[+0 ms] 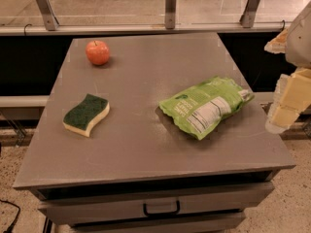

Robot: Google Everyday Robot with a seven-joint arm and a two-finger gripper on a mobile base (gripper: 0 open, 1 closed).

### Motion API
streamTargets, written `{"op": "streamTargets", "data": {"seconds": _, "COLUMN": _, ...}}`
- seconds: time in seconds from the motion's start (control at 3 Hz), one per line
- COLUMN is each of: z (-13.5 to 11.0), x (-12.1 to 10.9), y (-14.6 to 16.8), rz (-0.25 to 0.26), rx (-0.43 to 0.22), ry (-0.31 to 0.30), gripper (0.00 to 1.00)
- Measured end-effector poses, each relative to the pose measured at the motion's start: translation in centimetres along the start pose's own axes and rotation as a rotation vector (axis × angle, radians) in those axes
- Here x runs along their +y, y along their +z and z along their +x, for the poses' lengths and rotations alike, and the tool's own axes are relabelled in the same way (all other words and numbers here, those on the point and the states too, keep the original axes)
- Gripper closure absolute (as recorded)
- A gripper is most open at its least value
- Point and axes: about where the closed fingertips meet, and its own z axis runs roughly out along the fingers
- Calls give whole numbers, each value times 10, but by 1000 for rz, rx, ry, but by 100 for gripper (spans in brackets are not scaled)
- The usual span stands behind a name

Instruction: Move green rice chip bag near sponge

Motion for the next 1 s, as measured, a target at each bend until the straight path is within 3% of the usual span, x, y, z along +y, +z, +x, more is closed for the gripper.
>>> {"op": "streamTargets", "data": {"seconds": 0.33, "z": 0, "x": 0, "y": 0, "rz": 0, "rx": 0, "ry": -1, "gripper": 0}}
{"op": "streamTargets", "data": {"seconds": 0.67, "z": -10, "x": -5, "y": 18, "rz": -14, "rx": -52, "ry": -76, "gripper": 0}}
{"op": "streamTargets", "data": {"seconds": 1.0, "z": -27, "x": -8, "y": 55, "rz": -74, "rx": -128, "ry": -220, "gripper": 0}}
